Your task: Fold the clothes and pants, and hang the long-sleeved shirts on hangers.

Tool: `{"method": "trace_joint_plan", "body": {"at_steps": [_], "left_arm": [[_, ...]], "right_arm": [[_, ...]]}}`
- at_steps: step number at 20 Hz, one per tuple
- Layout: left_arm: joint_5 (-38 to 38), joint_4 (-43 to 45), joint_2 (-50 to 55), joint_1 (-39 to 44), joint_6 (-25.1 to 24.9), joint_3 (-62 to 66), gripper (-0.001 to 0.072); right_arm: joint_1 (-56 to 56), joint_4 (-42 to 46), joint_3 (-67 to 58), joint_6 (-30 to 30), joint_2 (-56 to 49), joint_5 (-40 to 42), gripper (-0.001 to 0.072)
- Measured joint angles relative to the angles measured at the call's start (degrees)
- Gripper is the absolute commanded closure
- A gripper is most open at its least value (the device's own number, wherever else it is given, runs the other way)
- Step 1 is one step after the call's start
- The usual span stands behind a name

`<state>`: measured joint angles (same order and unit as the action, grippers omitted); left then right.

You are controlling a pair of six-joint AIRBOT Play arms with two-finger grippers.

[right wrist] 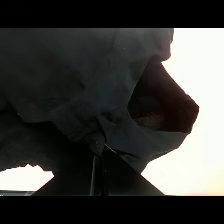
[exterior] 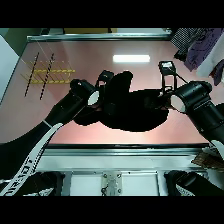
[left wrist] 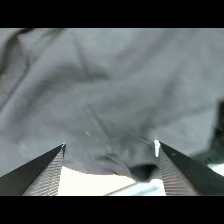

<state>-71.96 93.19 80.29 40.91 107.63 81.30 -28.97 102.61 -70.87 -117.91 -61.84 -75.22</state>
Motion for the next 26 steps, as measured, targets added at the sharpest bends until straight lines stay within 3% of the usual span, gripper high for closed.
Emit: {"method": "trace_joint_plan", "body": {"at_steps": [4, 9, 10, 11, 12, 16, 19, 26], "left_arm": [[-0.9, 0.6, 0.0, 1.3, 0.1, -0.1, 0.0104], [-1.9, 8.0, 4.3, 1.7, -0.3, -0.1, 0.0106], [-2.8, 9.8, 4.8, 1.6, -0.3, -0.1, 0.0152], [-3.4, 11.4, 5.2, 1.4, -0.3, -0.1, 0.0478], [-4.1, 12.6, 5.3, 1.0, -0.2, -0.1, 0.0689], [-5.9, 14.9, 3.8, -1.7, -0.1, 0.3, 0.0697], [-9.6, 13.4, 0.5, -2.8, -2.9, 4.6, 0.0697], [-23.1, -6.9, -10.6, -3.0, -8.3, 14.5, 0.0697]], "right_arm": [[0.0, 0.0, 0.0, 0.0, 0.0, 0.0, 0.0699], [0.0, 0.0, 0.0, 0.0, 0.0, 0.0, 0.07], [0.0, 0.0, 0.0, 0.0, 0.0, -0.1, 0.07], [0.0, 0.0, 0.0, 0.4, 0.0, -0.2, 0.07], [0.0, 0.0, 0.0, 0.9, 0.0, -0.2, 0.07], [0.1, -0.2, -0.5, 4.8, 0.2, -0.8, 0.0701], [0.7, 0.0, -5.0, 9.7, 0.3, -5.3, 0.0701], [1.2, -2.9, -18.2, 13.0, 1.3, -24.0, 0.0701]]}}
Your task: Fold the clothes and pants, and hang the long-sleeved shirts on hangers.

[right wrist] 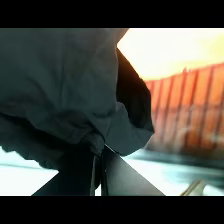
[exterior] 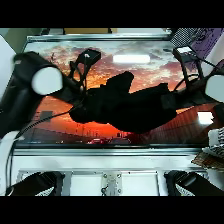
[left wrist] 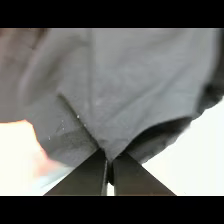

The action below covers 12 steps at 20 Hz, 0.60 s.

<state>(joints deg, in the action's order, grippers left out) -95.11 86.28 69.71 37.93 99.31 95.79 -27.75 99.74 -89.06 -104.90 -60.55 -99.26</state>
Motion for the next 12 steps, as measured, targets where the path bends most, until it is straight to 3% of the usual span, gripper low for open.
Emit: {"method": "trace_joint_plan", "body": {"at_steps": [5, 12], "left_arm": [[-3.3, -5.6, -8.9, -0.5, -0.2, -10.6, 0.0697], [3.8, -7.9, -7.2, -8.9, -2.8, -14.5, 0.0697]], "right_arm": [[-3.1, -9.9, 2.4, -7.1, 3.9, -4.7, 0.0701], [-9.5, -7.8, 5.5, -14.7, 4.8, -4.9, 0.0701]]}}
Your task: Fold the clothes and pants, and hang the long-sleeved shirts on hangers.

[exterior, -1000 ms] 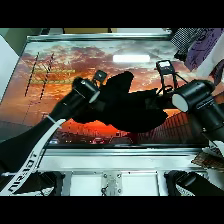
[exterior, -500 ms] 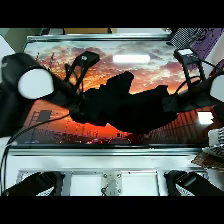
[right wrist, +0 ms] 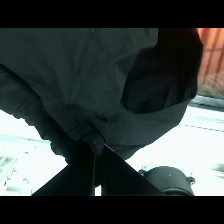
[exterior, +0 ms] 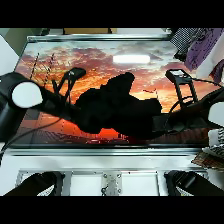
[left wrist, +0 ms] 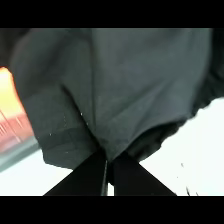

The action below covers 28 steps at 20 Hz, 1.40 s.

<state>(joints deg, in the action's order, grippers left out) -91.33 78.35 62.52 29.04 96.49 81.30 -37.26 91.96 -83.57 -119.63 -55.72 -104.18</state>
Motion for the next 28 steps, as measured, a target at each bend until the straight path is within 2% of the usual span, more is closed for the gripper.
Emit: {"method": "trace_joint_plan", "body": {"at_steps": [4, 9, 10, 12, 13, 20, 24, 28], "left_arm": [[0.9, -0.6, 5.6, -1.6, -2.2, 2.7, 0.0697], [1.6, -2.3, 7.8, -1.8, -4.4, -2.5, 0.0696], [1.7, -2.5, 8.0, -1.8, -4.8, -3.6, 0.0638], [1.9, -3.0, 8.1, -1.8, -5.7, -4.8, 0.0067], [2.0, -3.2, 8.1, -1.8, -6.2, -5.2, 0.0016], [5.3, -3.4, 4.4, -4.9, -8.4, -6.0, 0.0024], [12.0, -3.4, 1.8, -12.9, -10.0, -6.1, 0.0023], [19.9, -0.9, 3.7, -23.5, -11.4, -6.1, 0.0023]], "right_arm": [[-0.6, 1.3, 0.2, -0.5, -2.0, 1.0, 0.0701], [-0.7, 1.8, 0.3, -0.8, -4.2, 2.3, 0.07], [-0.7, 1.9, 0.3, -0.8, -4.6, 2.4, 0.0699], [-0.7, 1.9, 0.3, -0.8, -5.3, 2.8, 0.0699], [-0.8, 1.9, 0.3, -0.8, -5.5, 2.8, 0.0699], [-0.8, 1.7, 0.3, -0.8, -6.1, 3.0, 0.0699], [-0.8, 1.7, 0.3, -0.8, -6.2, 3.0, 0.0699], [-0.8, 1.7, 0.3, -0.8, -6.2, 3.0, 0.0699]]}}
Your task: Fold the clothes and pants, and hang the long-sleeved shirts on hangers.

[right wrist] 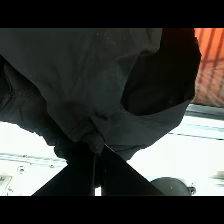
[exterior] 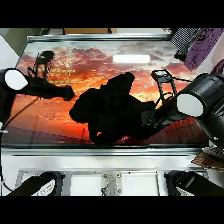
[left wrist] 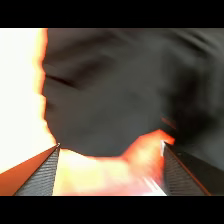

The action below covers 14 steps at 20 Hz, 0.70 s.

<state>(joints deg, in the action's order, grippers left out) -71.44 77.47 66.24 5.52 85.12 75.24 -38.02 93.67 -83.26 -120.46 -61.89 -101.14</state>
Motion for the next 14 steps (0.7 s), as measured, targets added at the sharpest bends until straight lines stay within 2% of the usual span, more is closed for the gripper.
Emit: {"method": "trace_joint_plan", "body": {"at_steps": [5, 14], "left_arm": [[9.9, 9.8, 9.3, -9.2, -0.8, 2.2, 0.0024], [19.4, 27.4, 36.2, -12.3, -1.2, 18.9, 0.0024]], "right_arm": [[0.0, 0.0, 0.0, 0.0, 0.0, 0.0, 0.0699], [0.0, 0.0, 0.0, 0.0, -0.1, 0.0, 0.0699]]}}
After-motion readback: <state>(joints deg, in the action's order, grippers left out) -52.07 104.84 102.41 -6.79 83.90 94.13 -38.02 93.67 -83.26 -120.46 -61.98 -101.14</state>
